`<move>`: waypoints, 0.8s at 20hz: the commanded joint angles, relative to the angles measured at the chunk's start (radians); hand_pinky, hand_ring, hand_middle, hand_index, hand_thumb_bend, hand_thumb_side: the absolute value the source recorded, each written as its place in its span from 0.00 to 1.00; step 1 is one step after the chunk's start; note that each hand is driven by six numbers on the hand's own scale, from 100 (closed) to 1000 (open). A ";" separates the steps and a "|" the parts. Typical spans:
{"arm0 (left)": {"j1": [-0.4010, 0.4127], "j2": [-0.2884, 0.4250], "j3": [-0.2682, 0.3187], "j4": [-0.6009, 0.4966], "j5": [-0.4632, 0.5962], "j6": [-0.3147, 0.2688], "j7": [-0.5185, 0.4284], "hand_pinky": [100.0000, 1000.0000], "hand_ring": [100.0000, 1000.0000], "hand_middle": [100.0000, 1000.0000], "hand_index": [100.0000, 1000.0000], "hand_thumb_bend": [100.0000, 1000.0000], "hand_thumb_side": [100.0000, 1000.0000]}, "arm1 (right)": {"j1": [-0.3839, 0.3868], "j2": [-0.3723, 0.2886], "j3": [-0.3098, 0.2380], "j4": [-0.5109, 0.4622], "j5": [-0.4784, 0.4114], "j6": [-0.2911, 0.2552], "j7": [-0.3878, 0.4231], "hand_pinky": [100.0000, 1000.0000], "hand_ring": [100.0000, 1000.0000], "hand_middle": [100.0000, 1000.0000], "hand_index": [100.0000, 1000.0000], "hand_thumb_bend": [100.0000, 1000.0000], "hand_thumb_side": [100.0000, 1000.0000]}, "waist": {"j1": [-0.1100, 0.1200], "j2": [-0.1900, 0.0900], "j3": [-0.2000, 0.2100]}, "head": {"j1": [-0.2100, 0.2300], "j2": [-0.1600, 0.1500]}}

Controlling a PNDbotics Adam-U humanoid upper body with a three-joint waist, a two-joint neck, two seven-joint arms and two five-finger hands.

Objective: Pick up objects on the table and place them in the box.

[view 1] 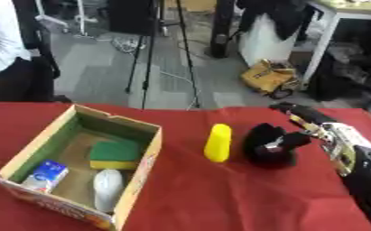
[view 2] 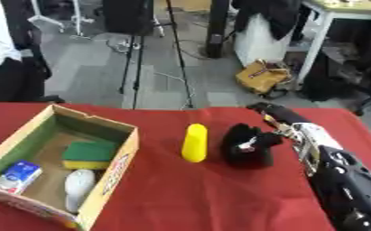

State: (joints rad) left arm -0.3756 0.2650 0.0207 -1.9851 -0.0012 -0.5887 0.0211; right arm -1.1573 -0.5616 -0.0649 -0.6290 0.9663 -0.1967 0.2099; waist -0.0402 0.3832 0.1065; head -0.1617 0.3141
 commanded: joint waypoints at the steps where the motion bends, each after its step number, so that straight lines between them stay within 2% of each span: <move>1: -0.002 0.000 0.007 -0.015 0.005 0.004 0.004 0.90 0.91 0.88 0.86 0.00 0.83 | -0.028 0.002 0.001 -0.058 -0.058 0.069 0.052 0.97 1.00 0.95 1.00 1.00 0.66 | 0.001 -0.034 -0.008 | 0.010 0.018; 3: 0.002 -0.006 0.006 -0.015 0.007 0.008 0.004 0.90 0.91 0.88 0.86 0.00 0.84 | -0.026 0.019 -0.010 -0.074 -0.065 0.101 0.027 0.97 1.00 0.95 1.00 0.99 0.74 | 0.000 -0.044 -0.017 | 0.018 0.027; 5: 0.007 -0.013 0.004 -0.015 0.010 0.013 0.002 0.90 0.91 0.88 0.85 0.00 0.84 | -0.017 0.038 -0.020 -0.088 -0.060 0.126 -0.032 0.97 1.00 0.95 1.00 0.97 0.76 | -0.002 -0.054 -0.024 | 0.020 0.034; 8: 0.017 -0.026 0.004 -0.015 0.016 0.021 0.002 0.90 0.91 0.88 0.85 0.00 0.85 | 0.014 0.085 -0.056 -0.120 -0.077 0.164 -0.079 0.98 1.00 0.96 1.00 0.97 0.71 | -0.006 -0.070 -0.036 | 0.023 0.048; 9: 0.020 -0.029 0.005 -0.015 0.017 0.024 0.002 0.90 0.91 0.88 0.85 0.00 0.85 | 0.028 0.107 -0.071 -0.137 -0.092 0.182 -0.072 1.00 1.00 0.97 1.00 0.98 0.67 | -0.007 -0.076 -0.040 | 0.025 0.053; 13: 0.024 -0.043 0.002 -0.015 0.024 0.035 0.002 0.91 0.91 0.88 0.85 0.00 0.86 | 0.075 0.204 -0.127 -0.216 -0.134 0.273 -0.001 1.00 1.00 0.98 1.00 1.00 0.61 | -0.015 -0.095 -0.054 | 0.027 0.071; 16: 0.021 -0.049 0.000 -0.015 0.030 0.041 0.001 0.91 0.90 0.88 0.85 0.00 0.86 | 0.100 0.246 -0.145 -0.272 -0.108 0.314 0.025 1.00 1.00 0.99 1.00 1.00 0.58 | -0.020 -0.104 -0.055 | 0.028 0.079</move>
State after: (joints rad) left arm -0.3483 0.2129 0.0191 -1.9851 0.0216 -0.5522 0.0219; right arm -1.0420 -0.3136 -0.1953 -0.8551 0.8542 0.0982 0.2255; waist -0.0616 0.3085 0.0541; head -0.1352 0.3819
